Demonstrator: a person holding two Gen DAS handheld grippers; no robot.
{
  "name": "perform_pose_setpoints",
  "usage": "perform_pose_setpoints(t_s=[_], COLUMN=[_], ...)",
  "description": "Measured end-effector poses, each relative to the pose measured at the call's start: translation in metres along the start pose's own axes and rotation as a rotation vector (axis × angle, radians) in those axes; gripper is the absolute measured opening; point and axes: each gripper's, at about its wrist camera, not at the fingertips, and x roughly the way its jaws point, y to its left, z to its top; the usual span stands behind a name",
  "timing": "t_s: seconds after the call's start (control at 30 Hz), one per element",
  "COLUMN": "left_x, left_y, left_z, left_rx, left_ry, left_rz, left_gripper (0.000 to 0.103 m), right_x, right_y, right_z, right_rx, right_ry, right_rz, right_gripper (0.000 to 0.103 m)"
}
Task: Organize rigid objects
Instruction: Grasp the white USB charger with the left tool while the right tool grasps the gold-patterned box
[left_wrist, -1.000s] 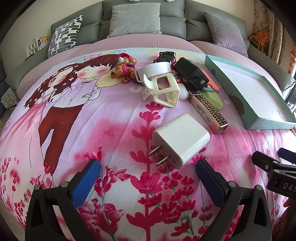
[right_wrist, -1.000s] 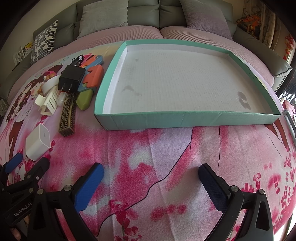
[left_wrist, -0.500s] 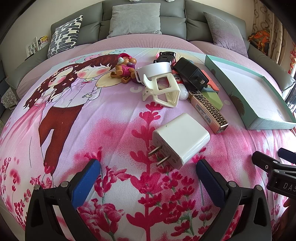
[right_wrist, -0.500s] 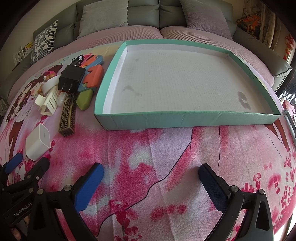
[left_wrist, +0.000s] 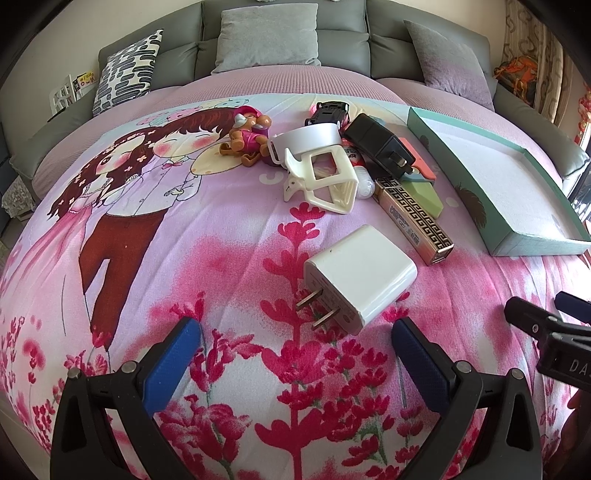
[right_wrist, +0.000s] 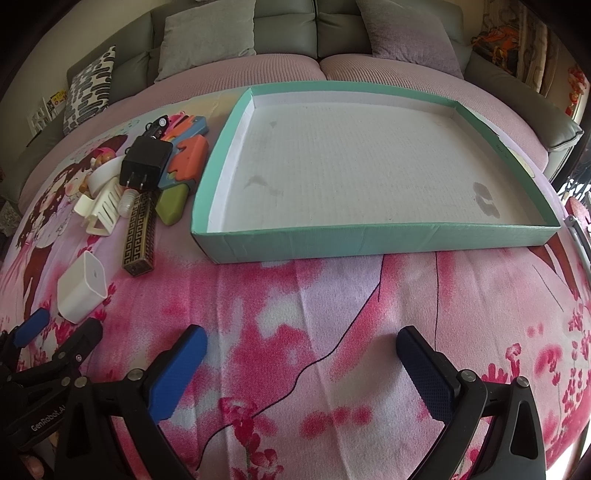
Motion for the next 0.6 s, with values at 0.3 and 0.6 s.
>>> perform_pose_setpoints(t_s=[0.3, 0.6], left_x=[-0.014, 0.008], left_y=[-0.004, -0.004], left_z=[0.015, 0.027], left_rx=[-0.028, -0.109], left_ry=[-0.027, 0.045], left_rz=[-0.072, -0.065], left_gripper=[0.103, 0.093], right_x=[-0.036, -0.049], right_y=[0.0, 0.016], right_z=[0.01, 0.036], right_rx=[-0.028, -0.06], right_ry=[-0.113, -0.173], right_rz=[0.05, 0.075], right_gripper=[0.103, 0.103])
